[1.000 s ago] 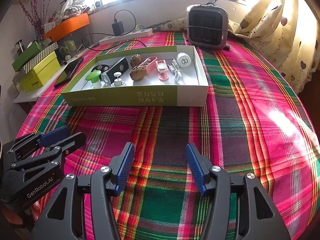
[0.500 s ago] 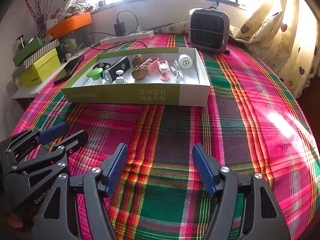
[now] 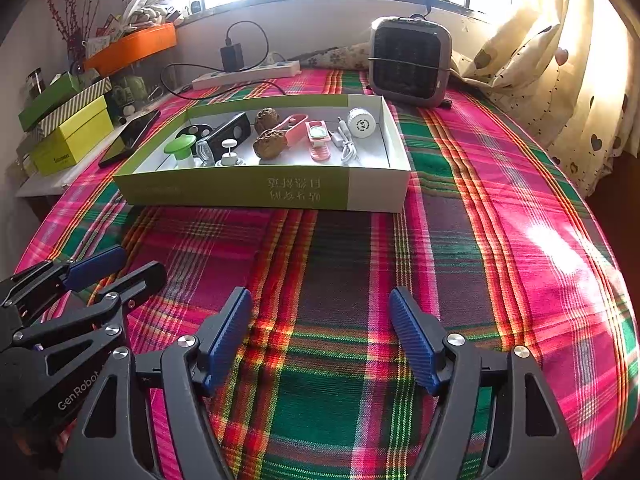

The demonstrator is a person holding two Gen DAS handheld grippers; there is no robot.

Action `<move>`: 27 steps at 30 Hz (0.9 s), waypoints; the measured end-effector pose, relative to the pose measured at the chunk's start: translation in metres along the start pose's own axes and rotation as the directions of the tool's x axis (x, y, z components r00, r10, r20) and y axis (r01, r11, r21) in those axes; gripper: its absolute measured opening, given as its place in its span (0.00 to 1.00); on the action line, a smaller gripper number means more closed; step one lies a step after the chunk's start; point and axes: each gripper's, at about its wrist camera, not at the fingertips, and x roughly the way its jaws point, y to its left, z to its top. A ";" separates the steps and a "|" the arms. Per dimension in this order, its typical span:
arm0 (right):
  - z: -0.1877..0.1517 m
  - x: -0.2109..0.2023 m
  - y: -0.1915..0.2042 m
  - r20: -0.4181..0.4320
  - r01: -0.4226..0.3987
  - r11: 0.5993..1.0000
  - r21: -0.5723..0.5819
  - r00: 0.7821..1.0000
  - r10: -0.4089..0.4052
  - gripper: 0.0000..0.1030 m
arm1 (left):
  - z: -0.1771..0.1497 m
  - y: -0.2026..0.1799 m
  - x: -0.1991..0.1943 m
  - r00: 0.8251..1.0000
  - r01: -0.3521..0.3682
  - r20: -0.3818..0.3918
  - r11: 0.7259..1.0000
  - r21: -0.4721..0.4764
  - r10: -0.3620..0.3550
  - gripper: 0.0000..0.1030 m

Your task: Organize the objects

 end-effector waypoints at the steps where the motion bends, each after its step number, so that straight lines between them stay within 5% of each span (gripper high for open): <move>1: 0.000 0.000 0.000 0.000 0.000 1.000 -0.001 1.000 0.000 0.70 | 0.000 0.000 0.000 1.000 0.001 0.001 1.000 -0.002 -0.001 0.39; 27: 0.000 0.001 0.002 -0.002 0.004 1.000 -0.003 1.000 -0.004 0.72 | 0.000 0.001 0.000 1.000 -0.001 0.002 1.000 0.002 0.001 0.39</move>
